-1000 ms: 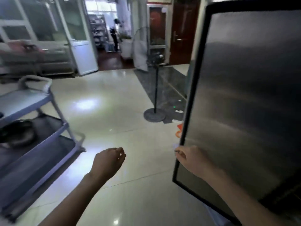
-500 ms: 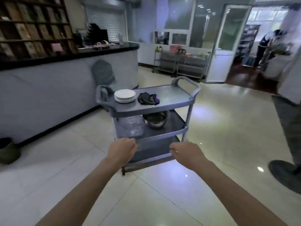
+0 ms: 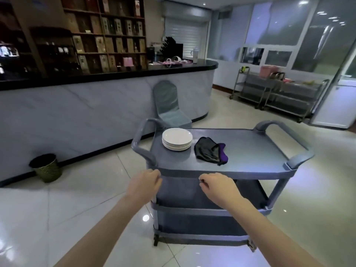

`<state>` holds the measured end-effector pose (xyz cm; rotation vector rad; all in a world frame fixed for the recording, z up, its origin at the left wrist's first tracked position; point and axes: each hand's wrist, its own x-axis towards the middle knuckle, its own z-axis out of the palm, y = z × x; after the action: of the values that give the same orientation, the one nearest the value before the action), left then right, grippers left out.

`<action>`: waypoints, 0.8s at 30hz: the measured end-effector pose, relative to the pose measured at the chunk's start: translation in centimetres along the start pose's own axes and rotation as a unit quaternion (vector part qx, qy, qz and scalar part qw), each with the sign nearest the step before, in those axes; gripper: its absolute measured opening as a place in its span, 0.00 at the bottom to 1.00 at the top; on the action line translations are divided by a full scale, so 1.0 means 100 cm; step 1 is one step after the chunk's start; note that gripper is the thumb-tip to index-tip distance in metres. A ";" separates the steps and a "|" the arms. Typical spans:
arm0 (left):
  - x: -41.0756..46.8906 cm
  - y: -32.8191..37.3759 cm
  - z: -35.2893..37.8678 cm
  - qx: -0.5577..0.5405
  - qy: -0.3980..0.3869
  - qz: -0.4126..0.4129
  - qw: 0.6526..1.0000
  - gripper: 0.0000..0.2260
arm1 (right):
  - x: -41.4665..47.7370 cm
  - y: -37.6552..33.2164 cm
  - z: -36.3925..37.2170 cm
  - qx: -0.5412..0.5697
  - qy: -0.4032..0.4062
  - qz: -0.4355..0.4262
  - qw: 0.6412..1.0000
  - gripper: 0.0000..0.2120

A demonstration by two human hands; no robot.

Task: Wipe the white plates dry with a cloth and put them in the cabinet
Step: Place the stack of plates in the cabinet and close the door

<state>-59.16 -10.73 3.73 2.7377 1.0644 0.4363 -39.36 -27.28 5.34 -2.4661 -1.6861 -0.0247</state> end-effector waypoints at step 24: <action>0.439 -0.153 0.217 -0.313 -0.179 -0.180 0.915 0.31 | 0.461 0.143 0.179 0.289 -0.157 0.167 0.930 0.32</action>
<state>-30.78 29.19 -11.61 1.9117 1.0629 0.1617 -10.48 12.75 -9.41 -2.3145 -1.1063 0.8190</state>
